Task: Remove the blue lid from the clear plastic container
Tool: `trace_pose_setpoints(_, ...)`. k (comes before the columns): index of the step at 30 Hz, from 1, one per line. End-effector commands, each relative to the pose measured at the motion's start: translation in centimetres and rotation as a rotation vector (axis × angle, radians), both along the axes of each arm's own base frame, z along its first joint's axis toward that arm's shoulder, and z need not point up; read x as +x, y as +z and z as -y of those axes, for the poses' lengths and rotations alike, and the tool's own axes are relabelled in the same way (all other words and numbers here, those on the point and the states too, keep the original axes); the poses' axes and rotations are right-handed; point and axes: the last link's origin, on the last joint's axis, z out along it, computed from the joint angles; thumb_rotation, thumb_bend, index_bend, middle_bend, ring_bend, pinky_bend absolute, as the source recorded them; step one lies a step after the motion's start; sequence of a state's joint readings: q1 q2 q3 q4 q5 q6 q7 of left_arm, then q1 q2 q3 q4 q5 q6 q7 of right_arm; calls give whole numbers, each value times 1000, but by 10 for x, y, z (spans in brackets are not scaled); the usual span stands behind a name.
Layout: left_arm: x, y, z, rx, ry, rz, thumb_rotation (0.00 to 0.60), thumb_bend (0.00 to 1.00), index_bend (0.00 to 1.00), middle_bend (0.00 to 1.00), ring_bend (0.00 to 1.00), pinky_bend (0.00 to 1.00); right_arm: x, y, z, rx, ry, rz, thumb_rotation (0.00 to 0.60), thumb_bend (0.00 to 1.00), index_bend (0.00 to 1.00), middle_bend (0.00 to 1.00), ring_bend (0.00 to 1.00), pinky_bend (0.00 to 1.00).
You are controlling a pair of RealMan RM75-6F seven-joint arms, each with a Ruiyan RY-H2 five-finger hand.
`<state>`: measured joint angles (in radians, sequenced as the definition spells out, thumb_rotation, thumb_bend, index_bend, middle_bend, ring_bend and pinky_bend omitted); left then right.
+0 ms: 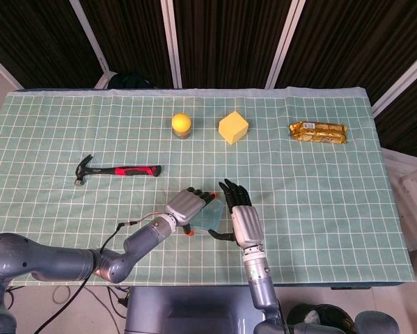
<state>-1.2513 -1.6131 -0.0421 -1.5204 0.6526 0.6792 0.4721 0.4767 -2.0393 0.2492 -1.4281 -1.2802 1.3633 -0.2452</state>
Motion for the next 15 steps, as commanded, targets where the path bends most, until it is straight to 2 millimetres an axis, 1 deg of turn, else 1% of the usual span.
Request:
trace_pose_setpoints(1,0,0,0,0,0,1,600,37,27,115,157,302,0,-1,0,-4,5,4,600,195,0,0,0,0)
trace_pose_setpoints(5,1,1,-1,-1,7,9,600,37,24,114,157,298,1,-3,-1,-11,36,-17,600,196,0,0,0,0)
trace_pose_setpoints(12,2,3,-2,-7,3,9,600,37,20,114,157,297,-6,-9,-3,-19,101,-89,600,196,0,0,0,0)
trace_pose_setpoints(15,2,3,-3,-8,2,5,600,37,20,114,157,297,-7,-11,-4,-13,105,-86,600,195,0,0,0,0)
